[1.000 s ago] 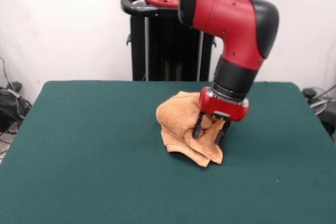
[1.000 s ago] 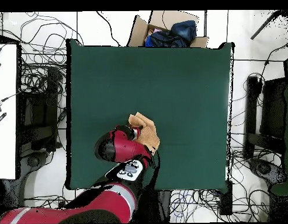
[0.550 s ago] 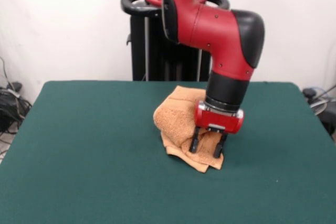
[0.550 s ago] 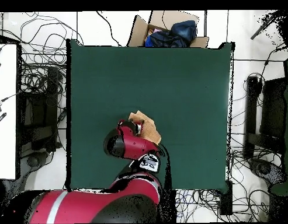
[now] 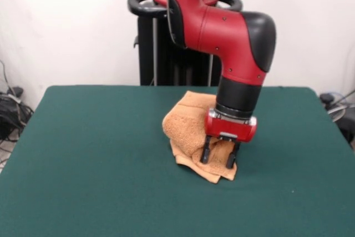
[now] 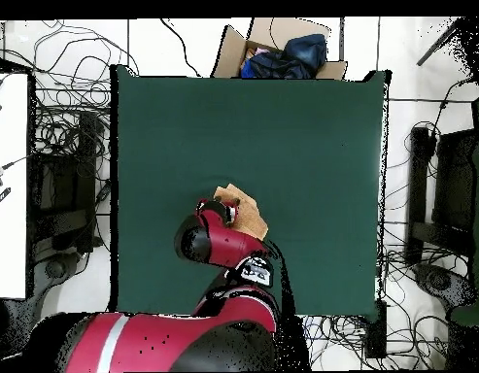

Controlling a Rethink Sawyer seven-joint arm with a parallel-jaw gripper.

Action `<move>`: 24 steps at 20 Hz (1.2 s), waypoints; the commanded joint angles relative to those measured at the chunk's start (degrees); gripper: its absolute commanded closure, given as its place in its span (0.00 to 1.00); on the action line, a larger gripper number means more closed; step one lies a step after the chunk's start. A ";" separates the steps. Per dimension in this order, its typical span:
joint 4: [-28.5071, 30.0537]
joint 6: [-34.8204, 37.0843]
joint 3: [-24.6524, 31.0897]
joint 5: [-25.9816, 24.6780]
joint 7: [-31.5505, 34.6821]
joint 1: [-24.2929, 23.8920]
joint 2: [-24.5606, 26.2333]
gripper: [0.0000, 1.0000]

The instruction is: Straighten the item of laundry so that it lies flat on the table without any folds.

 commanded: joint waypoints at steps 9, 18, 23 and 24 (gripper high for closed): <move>1.35 -6.26 18.79 -4.77 17.80 -7.70 -0.39 0.00; 2.73 -7.82 21.96 -5.08 17.75 -10.10 -1.19 0.00; 2.29 -3.22 21.93 -4.66 14.33 -9.99 -1.27 0.00; 2.45 -3.69 23.43 -5.62 14.63 -11.12 -1.22 0.00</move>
